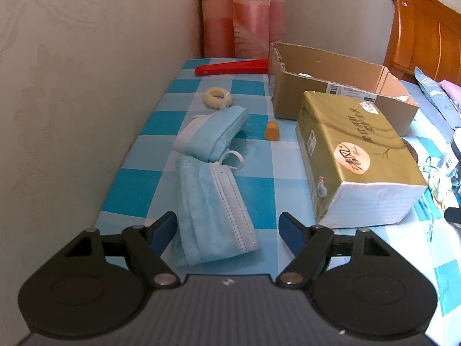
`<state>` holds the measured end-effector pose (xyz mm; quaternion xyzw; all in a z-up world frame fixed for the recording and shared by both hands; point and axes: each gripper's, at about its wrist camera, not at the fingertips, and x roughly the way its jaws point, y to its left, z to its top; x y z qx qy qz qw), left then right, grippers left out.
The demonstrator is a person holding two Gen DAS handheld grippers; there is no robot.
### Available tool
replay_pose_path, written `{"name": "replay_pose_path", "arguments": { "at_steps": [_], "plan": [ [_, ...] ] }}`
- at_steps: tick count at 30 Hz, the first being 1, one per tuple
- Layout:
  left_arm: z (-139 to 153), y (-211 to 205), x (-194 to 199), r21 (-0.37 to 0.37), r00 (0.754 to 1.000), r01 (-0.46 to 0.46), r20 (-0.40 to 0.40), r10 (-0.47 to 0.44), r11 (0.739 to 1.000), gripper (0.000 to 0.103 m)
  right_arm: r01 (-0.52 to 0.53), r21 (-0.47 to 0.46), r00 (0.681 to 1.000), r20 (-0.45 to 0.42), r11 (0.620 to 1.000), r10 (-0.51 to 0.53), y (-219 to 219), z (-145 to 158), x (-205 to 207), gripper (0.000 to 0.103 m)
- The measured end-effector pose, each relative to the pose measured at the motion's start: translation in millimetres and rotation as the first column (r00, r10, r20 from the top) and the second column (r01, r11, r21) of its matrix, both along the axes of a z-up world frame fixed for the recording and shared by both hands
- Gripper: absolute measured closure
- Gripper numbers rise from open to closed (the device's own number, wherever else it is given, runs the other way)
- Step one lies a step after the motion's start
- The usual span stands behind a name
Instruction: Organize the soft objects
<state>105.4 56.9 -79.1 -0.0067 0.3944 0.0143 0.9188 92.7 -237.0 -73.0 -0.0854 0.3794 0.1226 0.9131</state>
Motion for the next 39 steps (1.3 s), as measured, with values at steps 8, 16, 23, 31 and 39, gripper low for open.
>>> {"name": "replay_pose_path", "arguments": {
  "at_steps": [8, 16, 23, 31, 39],
  "plan": [
    [0.4, -0.4, -3.2, -0.003, 1.0, -0.001, -0.005, 0.001, 1.0, 0.025, -0.059, -0.015, 0.998, -0.015, 0.998, 0.058, 2.4, 6.2, -24.0, 0.078],
    [-6.4, 3.2, 4.8, -0.021, 0.999, -0.045, -0.027, 0.045, 0.999, 0.025, 0.004, 0.004, 1.0, -0.013, 1.0, -0.004, -3.4, -0.9, -3.3, 0.063],
    [-5.9, 4.9, 12.9, -0.035, 0.997, -0.068, -0.028, 0.067, 0.997, 0.025, 0.007, 0.011, 1.0, -0.002, 1.0, -0.007, 5.0, -3.6, 11.6, 0.051],
    [-4.5, 5.7, 18.5, -0.033, 0.994, -0.1, -0.036, 0.099, 0.994, 0.028, 0.038, -0.027, 0.999, 0.011, 0.999, -0.038, 16.0, -3.5, 20.8, 0.05],
    [-2.2, 12.2, 18.6, -0.048, 0.99, -0.139, -0.028, 0.138, 0.989, 0.053, 0.05, -0.044, 0.999, 0.011, 0.998, -0.05, 17.7, -2.1, 20.5, 0.06]
  ]
}}
